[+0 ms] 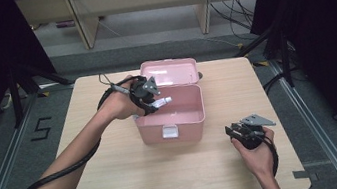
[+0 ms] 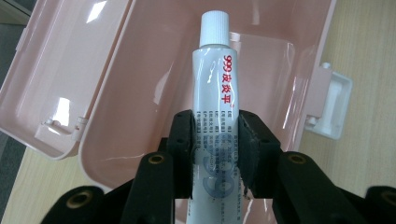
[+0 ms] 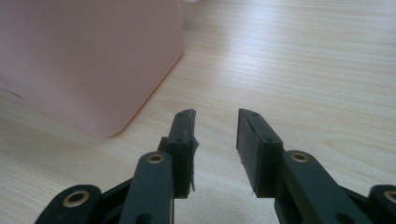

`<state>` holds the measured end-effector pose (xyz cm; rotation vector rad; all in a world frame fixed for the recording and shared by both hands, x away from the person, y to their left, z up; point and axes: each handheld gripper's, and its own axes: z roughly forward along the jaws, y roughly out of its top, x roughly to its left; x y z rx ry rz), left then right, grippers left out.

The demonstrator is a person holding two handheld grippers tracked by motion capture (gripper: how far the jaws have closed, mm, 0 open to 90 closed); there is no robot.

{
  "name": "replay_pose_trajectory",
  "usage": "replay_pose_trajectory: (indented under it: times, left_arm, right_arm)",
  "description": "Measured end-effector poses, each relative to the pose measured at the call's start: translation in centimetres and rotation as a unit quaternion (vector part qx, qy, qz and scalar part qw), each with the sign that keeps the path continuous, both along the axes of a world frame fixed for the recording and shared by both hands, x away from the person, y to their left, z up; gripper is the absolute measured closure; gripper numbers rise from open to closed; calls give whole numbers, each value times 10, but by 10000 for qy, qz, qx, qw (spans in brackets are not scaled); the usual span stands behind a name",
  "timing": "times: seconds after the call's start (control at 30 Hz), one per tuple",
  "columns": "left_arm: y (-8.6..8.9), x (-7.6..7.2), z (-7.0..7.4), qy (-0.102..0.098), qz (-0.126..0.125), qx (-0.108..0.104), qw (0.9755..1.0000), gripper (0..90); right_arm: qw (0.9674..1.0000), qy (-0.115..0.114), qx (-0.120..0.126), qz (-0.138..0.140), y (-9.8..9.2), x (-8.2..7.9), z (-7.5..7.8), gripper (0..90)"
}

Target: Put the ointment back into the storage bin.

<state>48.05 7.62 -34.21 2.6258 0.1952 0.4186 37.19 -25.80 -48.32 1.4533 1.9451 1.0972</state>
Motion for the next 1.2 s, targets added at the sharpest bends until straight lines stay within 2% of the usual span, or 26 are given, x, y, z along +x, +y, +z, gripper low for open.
replay_pose_trajectory:
  times: [0.03, 0.13, 0.17, 0.2, 0.6, 0.83, 0.87, 1.03, 1.2]
  left_arm:
    - [-1, 0, 0, 4, -35, 35, 10000, 681]
    - [-3, 0, -1, 5, -96, 11, 10000, 680]
    - [-3, 1, -2, 4, -112, 32, 9999, 681]
    - [-4, 1, -2, 3, -141, 50, 9999, 681]
    - [-7, 2, -8, 107, -246, 154, 9995, 680]
    - [-10, 2, -13, 169, -305, 177, 9992, 680]
    - [-11, 2, -13, 163, -321, 196, 9992, 680]
    - [-12, 2, -17, 225, -329, 194, 9990, 680]
    - [-13, 2, -18, 243, -334, 193, 9990, 680]
  right_arm:
    - [10000, -24, -71, -4, -1, 0, 1, 679]
    - [10000, -26, -62, -7, -1, 0, 0, 679]
    - [9998, 65, 175, -65, 1, -2, 0, 678]
    - [10000, -19, -6, 19, -1, 0, 0, 679]
    - [10000, 6, -60, 13, -2, -1, 0, 679]
    - [10000, -20, -42, 4, -2, 0, 0, 679]
    - [9999, 69, 125, -88, 1, -1, -1, 679]
    - [10000, 40, 22, -69, 0, -1, -1, 679]
    - [9999, 57, 95, -62, 0, -1, -1, 679]
